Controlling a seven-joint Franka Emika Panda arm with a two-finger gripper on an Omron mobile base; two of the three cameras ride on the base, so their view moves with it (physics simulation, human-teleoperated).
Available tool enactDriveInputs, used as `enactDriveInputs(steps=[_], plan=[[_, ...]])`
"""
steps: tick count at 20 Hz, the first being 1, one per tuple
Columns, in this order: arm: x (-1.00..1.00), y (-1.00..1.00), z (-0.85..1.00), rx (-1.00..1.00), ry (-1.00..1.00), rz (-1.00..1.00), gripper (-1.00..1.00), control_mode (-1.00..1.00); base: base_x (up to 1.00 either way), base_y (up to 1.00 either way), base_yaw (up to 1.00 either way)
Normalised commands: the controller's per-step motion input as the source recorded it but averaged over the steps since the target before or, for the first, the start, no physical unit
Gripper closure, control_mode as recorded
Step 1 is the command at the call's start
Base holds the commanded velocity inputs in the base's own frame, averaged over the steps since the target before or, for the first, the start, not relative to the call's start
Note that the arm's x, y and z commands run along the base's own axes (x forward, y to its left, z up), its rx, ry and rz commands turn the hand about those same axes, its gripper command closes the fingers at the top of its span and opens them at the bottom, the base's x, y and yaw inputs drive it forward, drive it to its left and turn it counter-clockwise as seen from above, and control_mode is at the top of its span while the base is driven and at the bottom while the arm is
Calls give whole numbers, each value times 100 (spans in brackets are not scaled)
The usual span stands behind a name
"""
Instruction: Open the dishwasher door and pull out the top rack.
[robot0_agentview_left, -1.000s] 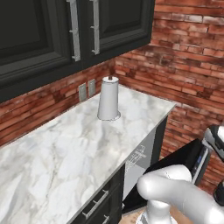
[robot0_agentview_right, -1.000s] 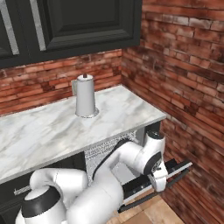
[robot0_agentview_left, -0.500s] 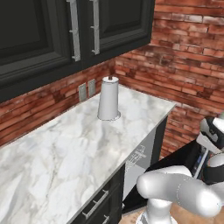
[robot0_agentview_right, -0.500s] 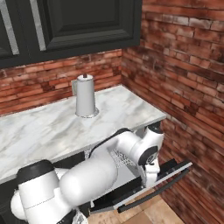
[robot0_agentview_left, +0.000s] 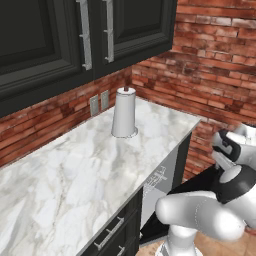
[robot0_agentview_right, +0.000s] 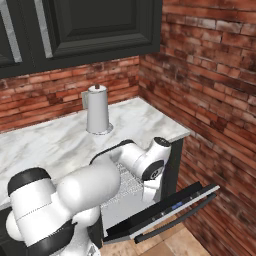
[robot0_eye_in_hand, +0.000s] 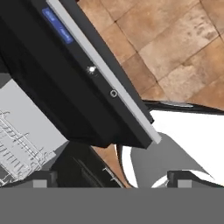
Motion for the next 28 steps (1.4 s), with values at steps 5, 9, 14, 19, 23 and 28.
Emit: enactDriveInputs(steps=[5,9,14,19,23,28], plan=[[29,2,-14,4,5,-13,-100,-100,0,0,0],[64,20,-44,0,0,-17,-100,-100,0,0,0],[48,41,-23,12,0,-15,-100,-100,0,0,0],[23,8,-5,30,0,-11,-100,-100,0,0,0],[36,0,0,34,0,-6,-100,-100,0,0,0],[57,15,-9,21,0,-8,-100,-100,0,0,0]])
